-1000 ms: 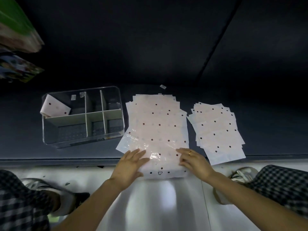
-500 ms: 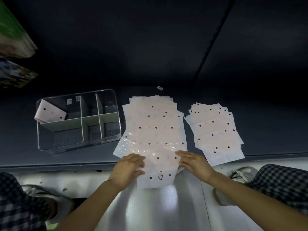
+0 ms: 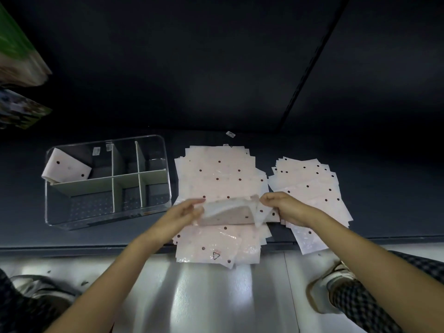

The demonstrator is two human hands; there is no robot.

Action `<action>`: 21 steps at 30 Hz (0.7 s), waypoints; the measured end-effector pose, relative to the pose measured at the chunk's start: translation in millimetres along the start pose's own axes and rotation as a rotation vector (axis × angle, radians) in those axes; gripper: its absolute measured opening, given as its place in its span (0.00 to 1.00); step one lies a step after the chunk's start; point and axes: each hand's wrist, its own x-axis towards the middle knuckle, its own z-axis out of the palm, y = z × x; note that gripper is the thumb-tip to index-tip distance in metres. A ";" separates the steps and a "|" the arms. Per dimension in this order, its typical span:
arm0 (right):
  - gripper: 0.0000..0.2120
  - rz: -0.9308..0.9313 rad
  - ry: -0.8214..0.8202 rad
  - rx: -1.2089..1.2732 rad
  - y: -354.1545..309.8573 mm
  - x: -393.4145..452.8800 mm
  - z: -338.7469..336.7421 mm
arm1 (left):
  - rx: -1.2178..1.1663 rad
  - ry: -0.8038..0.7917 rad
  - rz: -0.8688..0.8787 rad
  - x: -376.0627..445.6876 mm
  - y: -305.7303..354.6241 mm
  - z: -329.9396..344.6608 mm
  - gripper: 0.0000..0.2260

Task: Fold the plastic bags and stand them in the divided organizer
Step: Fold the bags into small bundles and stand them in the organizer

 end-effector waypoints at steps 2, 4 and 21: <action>0.09 0.091 0.044 0.119 -7.2 13.4 -5.0 | -0.092 0.318 0.090 3.2 0.8 8.6 0.27; 0.09 0.155 0.119 0.116 -9.2 25.7 -8.7 | 0.033 0.525 0.201 6.5 -1.6 22.4 0.24; 0.25 -0.029 0.546 -0.161 48.4 21.4 14.4 | 1.356 -0.070 0.190 38.3 -65.7 69.9 0.31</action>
